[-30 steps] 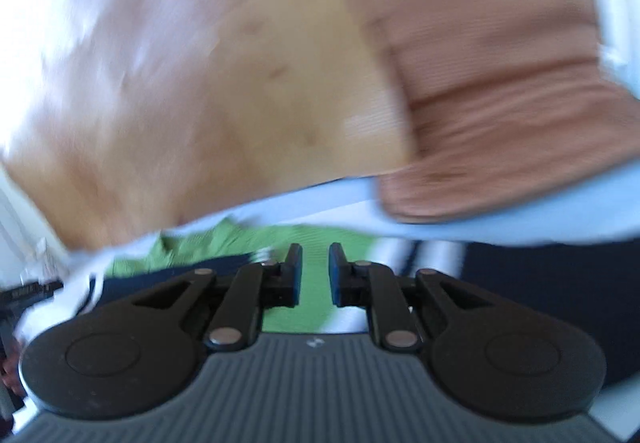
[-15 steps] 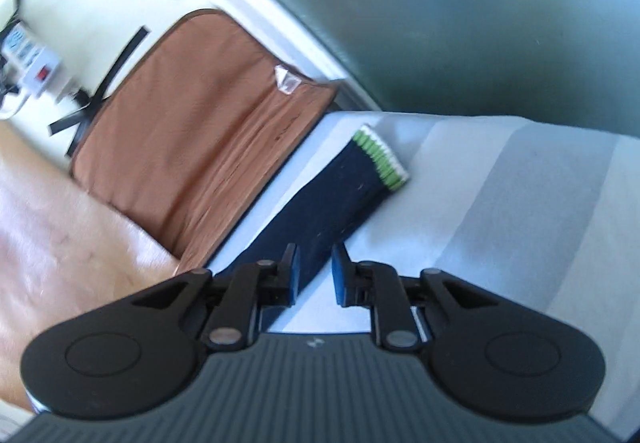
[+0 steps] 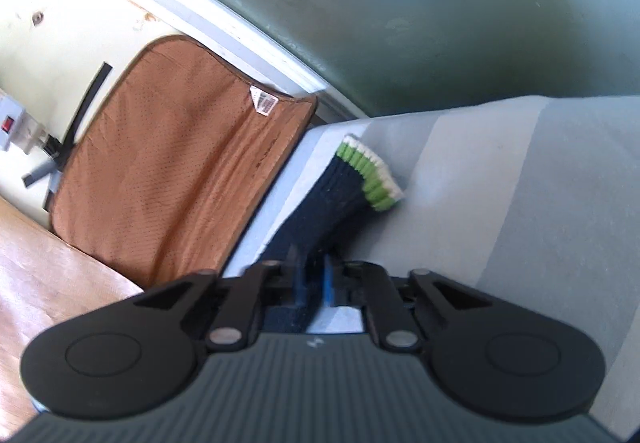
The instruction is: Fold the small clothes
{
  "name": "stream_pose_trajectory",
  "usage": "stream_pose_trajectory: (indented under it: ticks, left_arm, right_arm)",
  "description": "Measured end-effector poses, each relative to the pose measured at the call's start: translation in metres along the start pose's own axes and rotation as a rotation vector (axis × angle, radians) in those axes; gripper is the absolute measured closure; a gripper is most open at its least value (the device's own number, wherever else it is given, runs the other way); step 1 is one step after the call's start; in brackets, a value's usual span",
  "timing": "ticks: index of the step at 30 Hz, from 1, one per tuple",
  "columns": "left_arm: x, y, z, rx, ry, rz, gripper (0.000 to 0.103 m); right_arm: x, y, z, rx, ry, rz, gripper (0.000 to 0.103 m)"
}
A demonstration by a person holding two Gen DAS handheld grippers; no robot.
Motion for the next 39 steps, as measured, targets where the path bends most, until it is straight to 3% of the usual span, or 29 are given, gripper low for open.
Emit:
stream_pose_trajectory:
  ticks: [4, 9, 12, 17, 19, 22, 24, 25, 27, 30, 32, 33, 34, 36, 39]
  left_arm:
    - [-0.003, 0.012, -0.009, 0.057, -0.040, -0.089, 0.058]
    - [-0.023, 0.042, -0.037, 0.171, -0.174, -0.251, 0.058]
    - [-0.030, 0.056, -0.045, 0.217, -0.196, -0.296, 0.058]
    - [-0.030, 0.064, -0.036, 0.324, -0.124, -0.353, 0.058]
    - [-0.029, 0.065, -0.032, 0.367, -0.087, -0.370, 0.055]
    - [-0.020, 0.066, -0.024, 0.417, -0.033, -0.400, 0.051]
    - [-0.017, 0.068, -0.017, 0.452, 0.003, -0.431, 0.049]
    - [-0.015, 0.068, -0.014, 0.465, 0.020, -0.442, 0.046]
    - [-0.011, 0.066, -0.009, 0.467, 0.044, -0.439, 0.044]
    - [-0.007, 0.060, -0.006, 0.420, 0.055, -0.386, 0.045]
    - [-0.005, 0.056, -0.006, 0.382, 0.043, -0.339, 0.053]
    - [-0.004, 0.053, -0.006, 0.359, 0.039, -0.315, 0.063]
    - [-0.003, 0.051, -0.004, 0.335, 0.040, -0.297, 0.078]
    - [0.000, 0.051, -0.002, 0.272, 0.040, -0.271, 0.091]
    - [-0.002, 0.051, -0.005, 0.278, 0.026, -0.276, 0.094]
  right_arm:
    - [0.006, 0.031, 0.002, -0.007, -0.005, -0.066, 0.095]
    - [0.055, 0.153, 0.010, -0.178, 0.065, -0.332, 0.095]
    - [0.119, 0.236, 0.020, -0.262, 0.138, -0.545, 0.095]
    - [0.263, 0.341, 0.033, -0.453, 0.300, -0.876, 0.095]
    - [0.324, 0.357, 0.034, -0.507, 0.362, -1.032, 0.095]
    - [0.406, 0.350, 0.039, -0.541, 0.476, -1.247, 0.094]
    - [0.446, 0.335, 0.043, -0.568, 0.600, -1.364, 0.085]
    - [0.454, 0.330, 0.039, -0.595, 0.562, -1.414, 0.084]
    - [0.454, 0.329, 0.035, -0.613, 0.523, -1.480, 0.081]
    - [0.432, 0.328, 0.028, -0.631, 0.593, -1.378, 0.064]
    - [0.412, 0.324, 0.020, -0.637, 0.552, -1.342, 0.064]
    - [0.399, 0.321, 0.018, -0.637, 0.536, -1.331, 0.064]
    - [0.380, 0.316, 0.020, -0.614, 0.498, -1.301, 0.064]
    - [0.338, 0.306, 0.028, -0.543, 0.414, -1.211, 0.064]
    - [0.272, 0.287, 0.053, -0.390, 0.289, -1.054, 0.061]
Point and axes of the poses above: each gripper's, at about its wrist camera, not at the fingertips, and z roughly the way its jaws point, y to its left, x to its underside, the point moved 9 cm from there along z, roughly the way its jaws point, and after that the axes turned 1 degree about y, right-handed, at the moved point
